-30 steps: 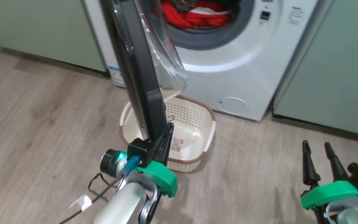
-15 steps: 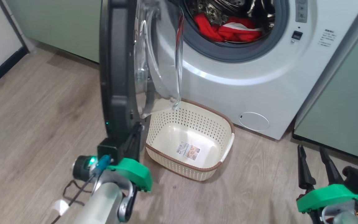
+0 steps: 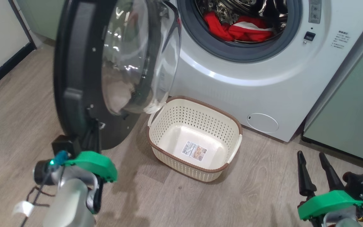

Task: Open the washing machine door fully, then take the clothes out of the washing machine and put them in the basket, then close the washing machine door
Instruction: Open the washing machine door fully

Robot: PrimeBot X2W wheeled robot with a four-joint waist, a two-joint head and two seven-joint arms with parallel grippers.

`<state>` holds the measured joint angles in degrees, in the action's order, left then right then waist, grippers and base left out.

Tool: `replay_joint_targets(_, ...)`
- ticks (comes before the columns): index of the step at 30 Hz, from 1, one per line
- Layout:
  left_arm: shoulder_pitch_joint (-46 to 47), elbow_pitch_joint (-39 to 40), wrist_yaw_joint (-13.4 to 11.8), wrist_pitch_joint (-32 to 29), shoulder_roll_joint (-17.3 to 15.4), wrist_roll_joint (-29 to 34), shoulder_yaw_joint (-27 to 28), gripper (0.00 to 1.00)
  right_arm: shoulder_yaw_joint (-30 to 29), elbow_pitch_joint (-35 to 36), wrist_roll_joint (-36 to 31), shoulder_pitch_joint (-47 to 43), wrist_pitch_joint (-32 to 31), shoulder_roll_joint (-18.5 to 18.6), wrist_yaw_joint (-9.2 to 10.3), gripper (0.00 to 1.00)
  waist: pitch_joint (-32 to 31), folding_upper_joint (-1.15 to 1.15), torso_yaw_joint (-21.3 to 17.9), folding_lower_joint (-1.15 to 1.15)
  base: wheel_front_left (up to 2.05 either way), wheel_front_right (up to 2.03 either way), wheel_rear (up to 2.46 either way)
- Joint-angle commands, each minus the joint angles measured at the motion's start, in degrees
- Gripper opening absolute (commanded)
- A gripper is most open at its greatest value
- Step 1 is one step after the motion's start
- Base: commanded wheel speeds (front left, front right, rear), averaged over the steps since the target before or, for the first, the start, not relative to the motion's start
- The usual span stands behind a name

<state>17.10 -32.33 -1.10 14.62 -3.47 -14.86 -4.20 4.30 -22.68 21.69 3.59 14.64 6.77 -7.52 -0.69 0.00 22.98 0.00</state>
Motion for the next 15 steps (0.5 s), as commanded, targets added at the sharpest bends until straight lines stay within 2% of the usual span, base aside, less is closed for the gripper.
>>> replay_joint_targets(1,3.9,1.2,0.2,0.4,-1.4,0.5,2.7,0.0,1.3,1.6,0.0,1.2,0.4,1.0,0.03,1.0,0.1,0.0,-0.1,0.0,0.0,0.0,0.0)
replay_joint_targets(8,7.9,-4.3,1.1,0.4,-3.0,1.3,9.8,0.0,1.8,1.4,0.0,1.3,0.4,1.5,0.03,1.0,0.9,0.0,-1.0,0.0,0.0,0.0,0.0)
replay_joint_targets(15,13.2,-8.5,0.5,0.4,-3.9,2.2,17.3,0.0,2.3,1.6,-0.1,2.9,0.4,2.9,0.03,1.0,3.6,0.0,-2.4,0.0,0.0,0.0,0.0)
